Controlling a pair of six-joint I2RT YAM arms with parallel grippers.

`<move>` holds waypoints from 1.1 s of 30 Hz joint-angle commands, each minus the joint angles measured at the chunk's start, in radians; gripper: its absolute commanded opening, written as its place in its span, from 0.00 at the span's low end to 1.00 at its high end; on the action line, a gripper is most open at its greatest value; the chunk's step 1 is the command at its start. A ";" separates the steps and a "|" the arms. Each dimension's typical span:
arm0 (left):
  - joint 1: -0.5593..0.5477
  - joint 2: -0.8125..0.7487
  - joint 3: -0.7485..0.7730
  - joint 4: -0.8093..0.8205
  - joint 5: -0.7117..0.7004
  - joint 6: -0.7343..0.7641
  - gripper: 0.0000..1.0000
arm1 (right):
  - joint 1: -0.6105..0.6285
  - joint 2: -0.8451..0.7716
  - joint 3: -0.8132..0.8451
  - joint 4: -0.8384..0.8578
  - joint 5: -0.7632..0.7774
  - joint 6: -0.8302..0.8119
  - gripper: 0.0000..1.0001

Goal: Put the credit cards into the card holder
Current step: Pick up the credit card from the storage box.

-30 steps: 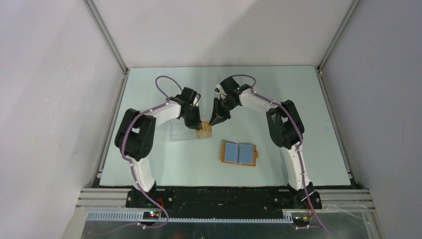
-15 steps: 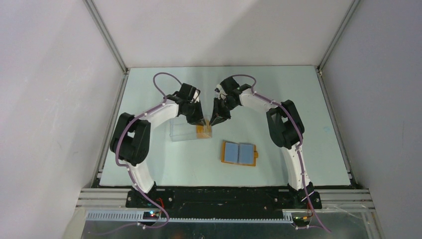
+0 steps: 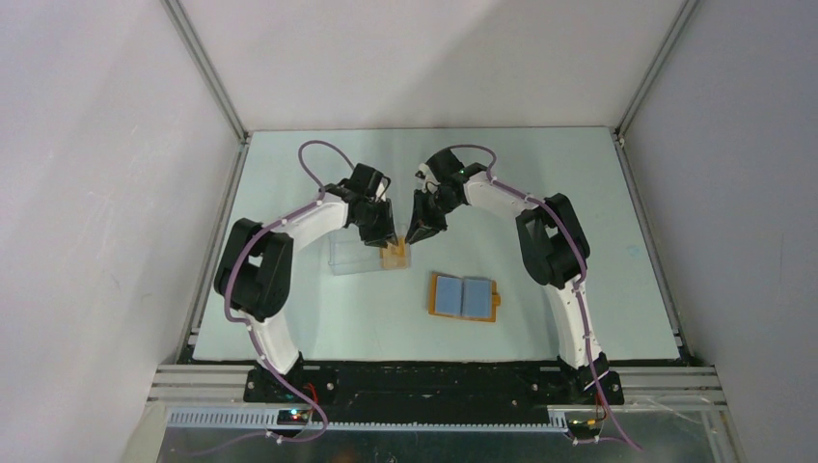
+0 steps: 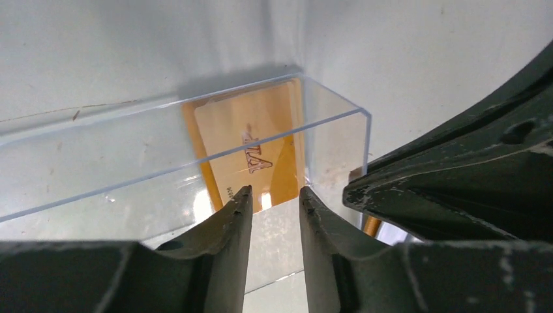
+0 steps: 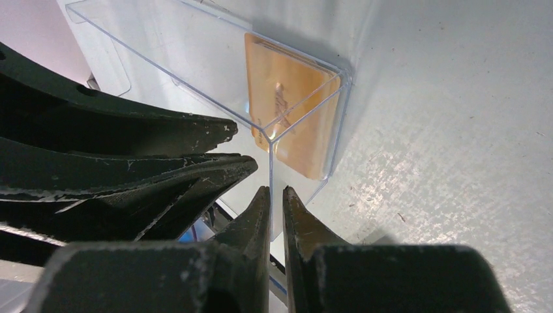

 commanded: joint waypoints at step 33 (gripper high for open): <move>0.023 0.079 0.027 -0.071 -0.094 0.021 0.42 | 0.008 0.047 0.007 -0.015 -0.012 -0.024 0.03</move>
